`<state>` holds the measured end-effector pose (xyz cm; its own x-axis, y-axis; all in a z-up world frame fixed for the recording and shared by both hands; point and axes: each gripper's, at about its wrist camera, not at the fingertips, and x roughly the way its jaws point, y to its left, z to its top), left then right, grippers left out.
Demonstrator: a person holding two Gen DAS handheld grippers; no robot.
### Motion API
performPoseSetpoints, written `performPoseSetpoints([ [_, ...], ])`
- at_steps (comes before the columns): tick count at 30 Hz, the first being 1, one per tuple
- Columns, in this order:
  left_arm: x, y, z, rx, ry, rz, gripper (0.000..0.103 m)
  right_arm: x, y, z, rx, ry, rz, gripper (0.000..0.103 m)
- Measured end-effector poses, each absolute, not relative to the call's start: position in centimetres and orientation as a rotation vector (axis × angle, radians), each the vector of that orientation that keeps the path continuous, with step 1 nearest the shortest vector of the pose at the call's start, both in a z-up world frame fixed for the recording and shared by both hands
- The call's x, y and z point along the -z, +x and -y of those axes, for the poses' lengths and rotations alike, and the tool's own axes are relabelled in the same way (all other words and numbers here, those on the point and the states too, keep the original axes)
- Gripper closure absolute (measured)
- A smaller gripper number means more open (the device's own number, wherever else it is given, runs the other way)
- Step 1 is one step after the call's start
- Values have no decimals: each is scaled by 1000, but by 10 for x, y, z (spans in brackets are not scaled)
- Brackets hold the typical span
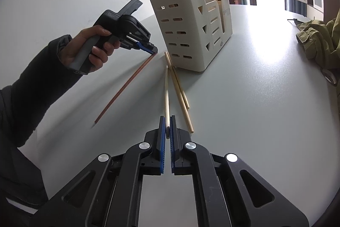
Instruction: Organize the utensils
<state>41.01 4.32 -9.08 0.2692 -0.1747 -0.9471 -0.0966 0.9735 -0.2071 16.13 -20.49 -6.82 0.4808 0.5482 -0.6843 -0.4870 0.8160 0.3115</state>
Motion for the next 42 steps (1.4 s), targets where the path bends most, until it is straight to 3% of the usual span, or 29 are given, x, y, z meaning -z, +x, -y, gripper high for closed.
performPoseSetpoints([
  [8, 73, 408, -47, 126, -273, -1266, 97, 61, 160, 215, -633, 111, -823, 98],
  [21, -30, 329, -58, 305, -308, -1025, 97, 40, 149, 217, -658, 152, -738, 99],
  [22, -36, 328, -54, 315, -304, -1010, 103, 37, 148, 217, -659, 152, -727, 99],
  [27, -65, 318, -48, 368, -278, -946, 103, 24, 141, 219, -653, 149, -694, 99],
  [33, -36, 313, -39, 381, -225, -1021, 103, 30, 139, 222, -631, 141, -723, 99],
  [34, -24, 314, -34, 383, -208, -1056, 101, 32, 139, 223, -628, 141, -730, 99],
  [36, 3, 309, -22, 387, -168, -1128, 89, 38, 138, 224, -617, 138, -741, 99],
  [38, 32, 305, -9, 386, -132, -1189, 52, 43, 139, 226, -612, 147, -752, 99],
  [42, 71, 306, 9, 378, -109, -1255, 46, 49, 139, 226, -610, 151, -764, 99],
])
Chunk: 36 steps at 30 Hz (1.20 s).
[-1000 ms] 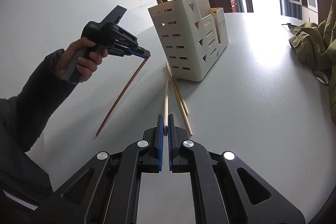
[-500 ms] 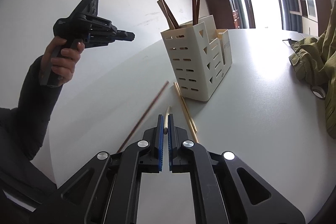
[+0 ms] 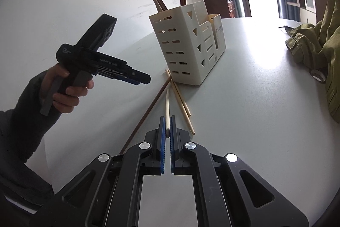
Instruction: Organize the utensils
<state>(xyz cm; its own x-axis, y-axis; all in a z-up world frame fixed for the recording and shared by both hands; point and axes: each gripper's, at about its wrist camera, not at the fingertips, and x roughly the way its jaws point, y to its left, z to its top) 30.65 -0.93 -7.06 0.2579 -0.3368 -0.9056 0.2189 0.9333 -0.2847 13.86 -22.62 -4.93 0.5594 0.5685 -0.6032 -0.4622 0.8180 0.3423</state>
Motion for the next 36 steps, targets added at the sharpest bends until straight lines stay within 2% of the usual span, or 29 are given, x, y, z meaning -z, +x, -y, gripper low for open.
performPoseSetpoints([
  [4, 87, 322, 16, 308, -78, -1257, 44, 52, 138, 224, -615, 150, -770, 99],
  [6, 94, 327, 20, 277, -56, -1259, 48, 53, 138, 224, -613, 153, -770, 99],
  [9, 99, 334, 24, 217, -21, -1239, 68, 54, 139, 226, -611, 160, -771, 99],
  [10, 98, 336, 23, 210, -16, -1237, 85, 54, 138, 226, -611, 161, -773, 99],
  [11, 98, 337, 21, 202, -25, -1238, 92, 55, 138, 227, -612, 163, -772, 99],
  [13, 96, 339, 18, 217, -43, -1246, 96, 54, 138, 227, -613, 167, -768, 99],
  [20, 83, 325, 6, 257, -65, -1234, 96, 46, 136, 233, -613, 187, -742, 99],
  [24, 56, 303, -13, 292, -107, -1178, 96, 45, 134, 233, -608, 176, -741, 99],
  [31, -58, 253, -34, 360, -127, -834, 96, 49, 136, 231, -596, 171, -755, 99],
  [36, -135, 249, -37, 399, -139, -624, 96, 46, 137, 224, -598, 162, -746, 99],
])
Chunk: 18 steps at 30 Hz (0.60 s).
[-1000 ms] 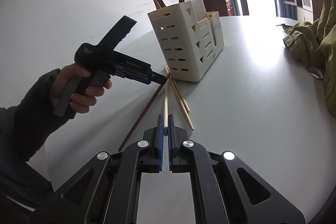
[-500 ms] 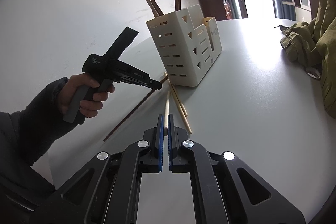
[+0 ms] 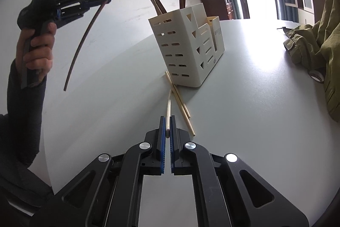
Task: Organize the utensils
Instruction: 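Raise the brown chopstick with the left tool over the white holder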
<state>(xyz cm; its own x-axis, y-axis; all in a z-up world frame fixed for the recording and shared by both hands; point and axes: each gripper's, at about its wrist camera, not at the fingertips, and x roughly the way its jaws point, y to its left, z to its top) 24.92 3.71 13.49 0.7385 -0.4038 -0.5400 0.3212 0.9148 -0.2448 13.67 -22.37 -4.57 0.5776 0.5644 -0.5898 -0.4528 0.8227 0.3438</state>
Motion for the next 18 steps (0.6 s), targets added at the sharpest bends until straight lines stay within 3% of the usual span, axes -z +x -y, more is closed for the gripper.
performPoseSetpoints([
  [9, -200, 271, -7, 471, -214, -312, 96, 37, 138, 212, -618, 159, -724, 99],
  [14, -201, 280, 20, 482, -217, -87, 96, 38, 141, 207, -627, 168, -725, 99],
  [18, -188, 303, 36, 461, -206, -51, 96, 42, 144, 204, -638, 185, -730, 99],
])
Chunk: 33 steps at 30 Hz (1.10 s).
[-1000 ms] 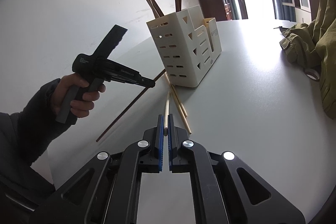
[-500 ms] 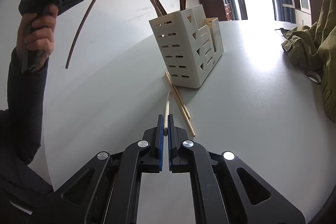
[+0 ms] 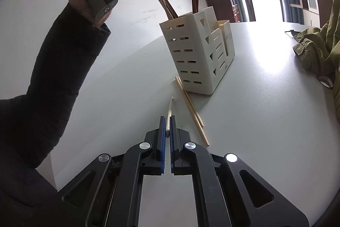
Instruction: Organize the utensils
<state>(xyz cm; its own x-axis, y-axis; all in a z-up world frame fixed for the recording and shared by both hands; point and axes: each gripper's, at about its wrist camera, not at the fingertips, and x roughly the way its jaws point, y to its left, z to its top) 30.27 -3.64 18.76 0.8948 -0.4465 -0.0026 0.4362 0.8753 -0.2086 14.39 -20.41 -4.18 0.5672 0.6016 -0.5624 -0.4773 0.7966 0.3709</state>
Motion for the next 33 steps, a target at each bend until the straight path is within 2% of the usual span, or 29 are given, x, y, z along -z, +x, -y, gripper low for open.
performPoseSetpoints([
  [7, -137, 340, 39, 419, -211, -106, 96, 46, 148, 202, -659, 207, -734, 99],
  [16, -107, 322, 41, 399, -116, -135, 95, 18, 142, 215, -643, 218, -655, 99],
  [18, -104, 317, 39, 365, -102, -140, 83, 6, 141, 219, -633, 214, -630, 99],
  [19, -102, 315, 36, 352, -102, -143, 70, 1, 141, 221, -628, 208, -622, 99],
  [21, -100, 309, 30, 334, -108, -145, 65, -8, 143, 224, -619, 207, -609, 99],
  [23, -102, 303, 22, 325, -121, -143, 54, -18, 144, 226, -611, 194, -592, 99],
  [29, -112, 281, -7, 312, -149, -124, 46, -50, 149, 225, -585, 142, -534, 99],
  [33, -103, 267, -34, 293, -179, -147, 45, -70, 156, 221, -569, 116, -499, 99],
])
